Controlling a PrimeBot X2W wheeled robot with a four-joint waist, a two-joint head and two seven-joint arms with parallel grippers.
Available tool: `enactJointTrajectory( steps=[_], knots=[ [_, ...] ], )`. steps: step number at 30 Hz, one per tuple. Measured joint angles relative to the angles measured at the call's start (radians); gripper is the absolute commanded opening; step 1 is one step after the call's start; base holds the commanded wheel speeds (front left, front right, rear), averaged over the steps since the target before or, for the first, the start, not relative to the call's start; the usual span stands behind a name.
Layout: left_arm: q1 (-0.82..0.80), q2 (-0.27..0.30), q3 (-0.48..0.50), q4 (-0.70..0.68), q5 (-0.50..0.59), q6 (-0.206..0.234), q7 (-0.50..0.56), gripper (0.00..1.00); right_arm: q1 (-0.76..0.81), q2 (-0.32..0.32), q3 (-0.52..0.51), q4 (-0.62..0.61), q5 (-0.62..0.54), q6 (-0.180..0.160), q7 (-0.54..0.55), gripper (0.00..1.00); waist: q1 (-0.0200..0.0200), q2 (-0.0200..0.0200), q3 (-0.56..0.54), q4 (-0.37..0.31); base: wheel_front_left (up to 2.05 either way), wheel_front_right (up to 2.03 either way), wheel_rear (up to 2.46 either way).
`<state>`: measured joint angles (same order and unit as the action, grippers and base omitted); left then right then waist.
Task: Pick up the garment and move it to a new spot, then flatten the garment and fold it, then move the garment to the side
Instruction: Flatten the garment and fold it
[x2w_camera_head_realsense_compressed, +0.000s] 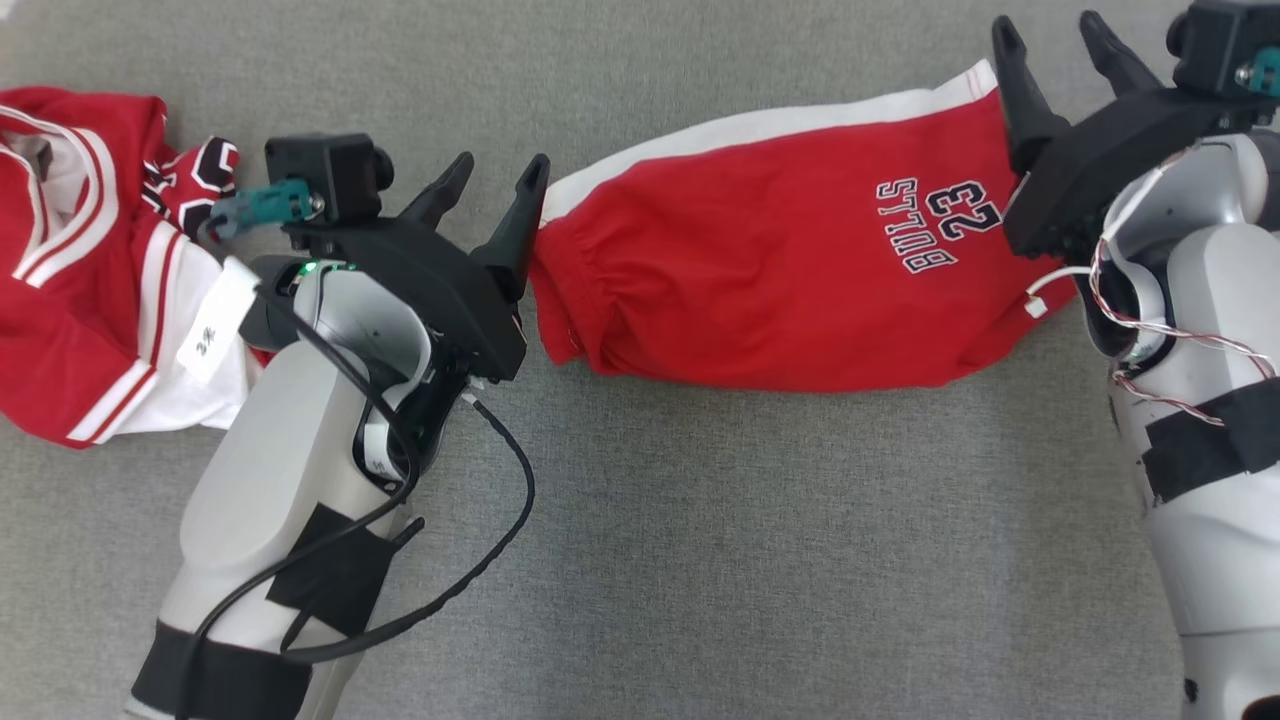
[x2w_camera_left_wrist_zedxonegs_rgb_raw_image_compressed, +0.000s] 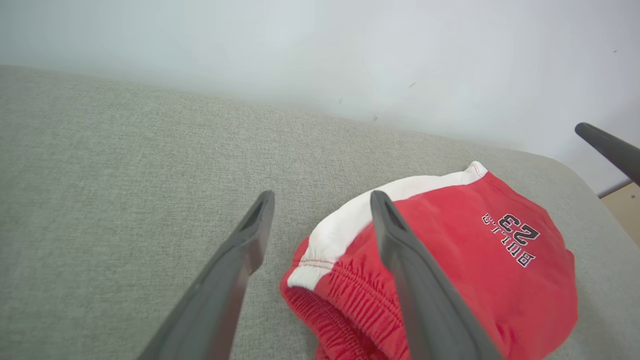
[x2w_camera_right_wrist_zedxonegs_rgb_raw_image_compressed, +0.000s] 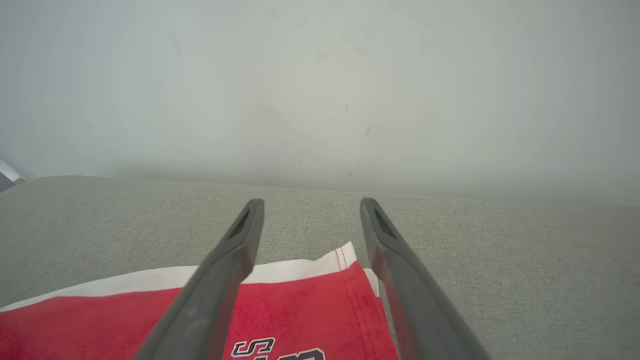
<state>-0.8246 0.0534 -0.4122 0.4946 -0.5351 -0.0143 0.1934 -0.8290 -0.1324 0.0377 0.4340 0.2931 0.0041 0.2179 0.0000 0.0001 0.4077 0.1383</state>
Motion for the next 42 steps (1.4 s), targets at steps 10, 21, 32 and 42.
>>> enactJointTrajectory(
  steps=[10,21,32,42],
  knots=[
    [0.134,0.041,-0.052,0.002,0.034,-0.057,-0.13,1.0,0.182,-0.078,-0.012,0.032,-0.067,-0.023,-0.035,1.0,-0.0001,0.0,-0.091,-0.001,0.0,0.0,0.0],
    [0.258,0.054,-0.16,-0.028,0.042,-0.093,-0.141,1.0,0.273,-0.065,-0.025,0.025,-0.058,-0.041,0.011,1.0,-0.0002,-0.0003,-0.159,-0.023,0.0,0.0,0.0],
    [0.245,0.039,-0.221,-0.018,0.044,-0.102,-0.118,1.0,0.256,-0.043,-0.038,0.042,-0.038,-0.066,0.043,1.0,0.0,-0.0002,-0.107,-0.014,0.0,0.0,0.0],
    [0.219,0.027,-0.242,0.004,0.044,-0.109,-0.12,1.0,0.226,-0.032,-0.043,0.086,-0.016,-0.07,0.078,1.0,0.0001,-0.0001,-0.062,0.008,0.0,0.0,0.0]
  ],
)
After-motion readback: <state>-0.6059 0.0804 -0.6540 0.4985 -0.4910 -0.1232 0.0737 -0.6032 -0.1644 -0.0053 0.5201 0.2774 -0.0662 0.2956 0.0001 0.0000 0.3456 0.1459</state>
